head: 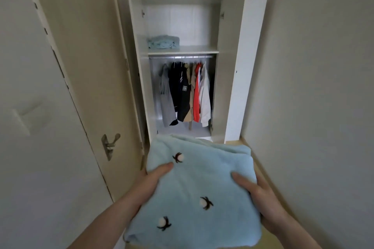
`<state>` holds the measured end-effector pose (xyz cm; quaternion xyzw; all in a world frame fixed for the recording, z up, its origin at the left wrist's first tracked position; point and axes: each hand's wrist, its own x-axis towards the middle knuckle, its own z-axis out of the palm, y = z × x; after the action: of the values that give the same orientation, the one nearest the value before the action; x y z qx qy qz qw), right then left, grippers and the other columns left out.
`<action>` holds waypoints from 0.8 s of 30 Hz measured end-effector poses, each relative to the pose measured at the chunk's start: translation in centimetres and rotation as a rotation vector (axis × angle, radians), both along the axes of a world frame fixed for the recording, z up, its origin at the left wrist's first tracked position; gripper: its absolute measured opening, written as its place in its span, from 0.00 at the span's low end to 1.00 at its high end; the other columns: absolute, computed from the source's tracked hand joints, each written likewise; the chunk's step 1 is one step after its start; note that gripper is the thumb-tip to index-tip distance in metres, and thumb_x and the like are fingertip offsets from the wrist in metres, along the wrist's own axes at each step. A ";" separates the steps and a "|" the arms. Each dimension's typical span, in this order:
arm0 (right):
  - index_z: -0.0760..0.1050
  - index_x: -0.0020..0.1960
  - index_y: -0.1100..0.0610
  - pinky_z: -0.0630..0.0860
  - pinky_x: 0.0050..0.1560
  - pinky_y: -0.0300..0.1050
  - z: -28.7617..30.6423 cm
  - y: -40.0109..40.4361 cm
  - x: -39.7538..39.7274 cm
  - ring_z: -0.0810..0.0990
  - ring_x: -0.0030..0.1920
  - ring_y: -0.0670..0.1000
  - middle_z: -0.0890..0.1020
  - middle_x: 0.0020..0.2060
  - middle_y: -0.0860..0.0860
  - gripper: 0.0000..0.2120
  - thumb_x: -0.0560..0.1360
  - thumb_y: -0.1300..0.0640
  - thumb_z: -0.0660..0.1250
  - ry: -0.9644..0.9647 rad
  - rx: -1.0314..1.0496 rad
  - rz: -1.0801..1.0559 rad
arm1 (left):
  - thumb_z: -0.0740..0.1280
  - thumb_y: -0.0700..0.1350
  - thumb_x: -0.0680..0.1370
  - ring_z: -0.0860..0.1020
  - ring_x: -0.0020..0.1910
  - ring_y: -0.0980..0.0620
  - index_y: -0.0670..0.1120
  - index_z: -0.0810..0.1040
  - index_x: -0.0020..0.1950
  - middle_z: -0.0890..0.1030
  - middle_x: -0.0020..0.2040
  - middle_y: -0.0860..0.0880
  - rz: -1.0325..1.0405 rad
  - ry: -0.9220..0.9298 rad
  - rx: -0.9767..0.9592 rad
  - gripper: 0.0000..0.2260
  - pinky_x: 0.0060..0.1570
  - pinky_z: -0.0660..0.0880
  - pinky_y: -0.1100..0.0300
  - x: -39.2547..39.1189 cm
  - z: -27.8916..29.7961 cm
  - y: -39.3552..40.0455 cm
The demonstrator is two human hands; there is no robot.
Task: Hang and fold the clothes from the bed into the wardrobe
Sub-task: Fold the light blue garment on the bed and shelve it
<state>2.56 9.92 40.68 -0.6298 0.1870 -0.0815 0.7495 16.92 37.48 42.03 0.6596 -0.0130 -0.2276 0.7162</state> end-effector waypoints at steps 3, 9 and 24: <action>0.79 0.65 0.45 0.82 0.59 0.59 1.4 -1.9 5.9 0.87 0.56 0.55 0.87 0.57 0.49 0.32 0.64 0.41 0.82 -0.015 -0.026 0.026 | 0.82 0.62 0.61 0.87 0.49 0.44 0.52 0.83 0.62 0.88 0.53 0.48 0.008 -0.010 0.013 0.32 0.48 0.83 0.49 4.3 1.7 -0.9; 0.78 0.66 0.52 0.82 0.59 0.61 4.9 -3.7 17.8 0.87 0.54 0.57 0.87 0.55 0.52 0.24 0.72 0.50 0.78 -0.033 -0.067 0.062 | 0.83 0.63 0.61 0.87 0.47 0.48 0.53 0.82 0.59 0.88 0.50 0.51 0.122 -0.073 0.016 0.31 0.46 0.83 0.51 13.7 4.1 -2.4; 0.77 0.65 0.46 0.85 0.53 0.59 9.0 -8.8 47.6 0.88 0.50 0.53 0.88 0.53 0.48 0.33 0.63 0.41 0.80 -0.123 -0.179 -0.017 | 0.80 0.61 0.67 0.87 0.46 0.53 0.55 0.81 0.61 0.88 0.49 0.55 0.111 -0.202 -0.040 0.25 0.44 0.82 0.57 44.7 7.2 -9.0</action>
<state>50.21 1.12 49.69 -0.6864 0.1378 -0.1428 0.6996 61.62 28.50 49.20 0.6642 -0.0531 -0.1196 0.7360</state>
